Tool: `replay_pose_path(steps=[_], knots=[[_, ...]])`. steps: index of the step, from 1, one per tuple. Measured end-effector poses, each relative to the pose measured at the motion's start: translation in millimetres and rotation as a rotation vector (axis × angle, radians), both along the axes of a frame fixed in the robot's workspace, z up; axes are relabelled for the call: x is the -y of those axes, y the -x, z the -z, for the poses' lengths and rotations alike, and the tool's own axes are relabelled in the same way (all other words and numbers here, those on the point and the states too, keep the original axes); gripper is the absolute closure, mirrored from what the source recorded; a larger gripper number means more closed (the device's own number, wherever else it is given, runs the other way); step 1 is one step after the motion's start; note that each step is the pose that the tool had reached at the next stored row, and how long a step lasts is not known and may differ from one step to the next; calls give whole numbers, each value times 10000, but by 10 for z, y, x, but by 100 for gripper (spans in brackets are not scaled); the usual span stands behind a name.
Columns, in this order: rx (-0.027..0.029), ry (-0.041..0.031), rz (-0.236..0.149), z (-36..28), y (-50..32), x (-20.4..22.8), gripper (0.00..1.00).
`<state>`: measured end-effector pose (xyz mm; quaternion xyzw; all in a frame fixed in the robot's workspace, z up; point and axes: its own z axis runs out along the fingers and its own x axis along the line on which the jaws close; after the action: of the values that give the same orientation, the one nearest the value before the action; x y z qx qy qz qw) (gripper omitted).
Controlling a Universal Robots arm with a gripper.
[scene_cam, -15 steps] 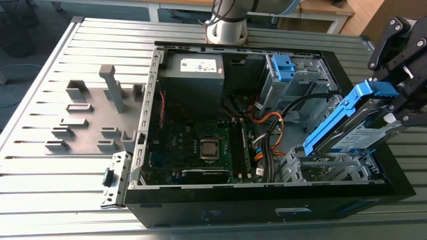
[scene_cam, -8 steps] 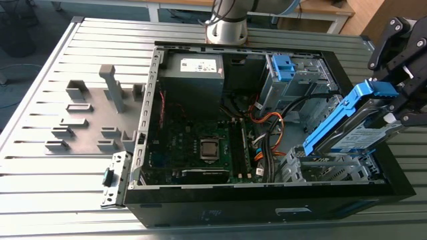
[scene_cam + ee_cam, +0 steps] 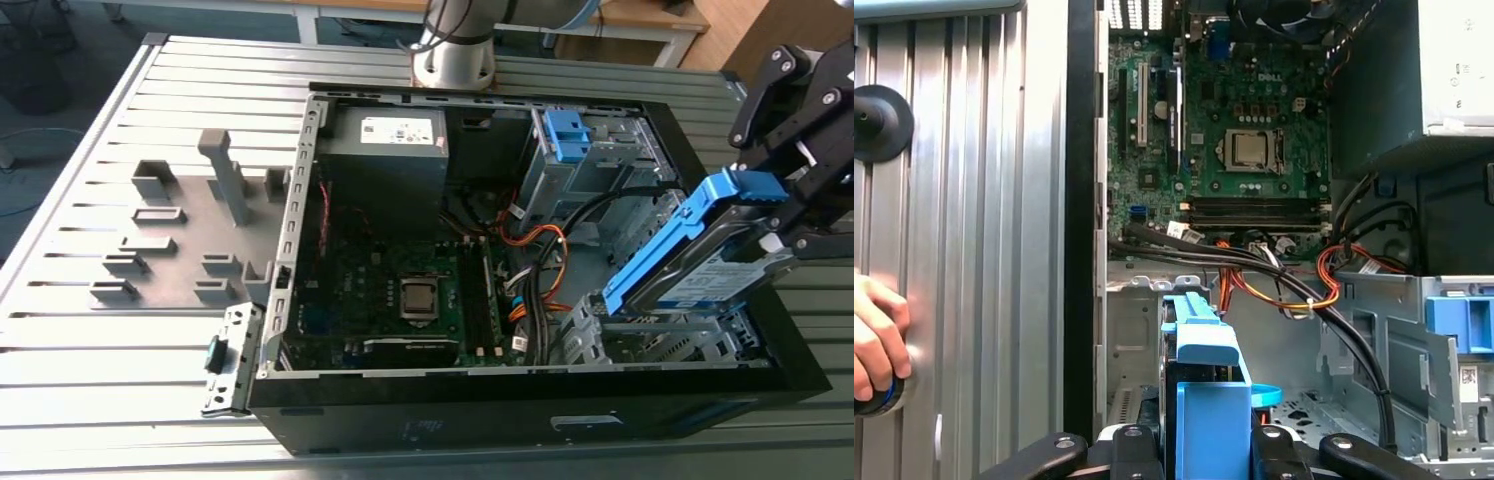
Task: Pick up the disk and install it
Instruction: 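Insert the disk into the insertion slot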
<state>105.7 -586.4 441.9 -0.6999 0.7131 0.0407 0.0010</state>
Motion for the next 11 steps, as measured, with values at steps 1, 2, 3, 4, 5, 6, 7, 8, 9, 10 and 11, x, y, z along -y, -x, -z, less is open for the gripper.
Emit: replay_pose_path(steps=[1, 2, 3, 4, 5, 6, 7, 8, 9, 10, 11], knots=[[0, 0, 0, 13, 0, 0, 64], [0, -2, 0, 26, 0, 0, 64], [0, -1, 1, 37, 0, 0, 64], [0, -2, 0, 47, 0, 0, 64], [1, -1, 1, 55, 0, 0, 64], [0, -2, 0, 63, 0, 0, 64], [0, -2, 0, 70, 0, 0, 64], [0, -1, 1, 78, 0, -1, 64], [0, -2, 0, 87, 0, -2, 64], [1, -3, 1, 96, 0, -4, 64], [0, -3, 0, 103, 0, -6, 64]])
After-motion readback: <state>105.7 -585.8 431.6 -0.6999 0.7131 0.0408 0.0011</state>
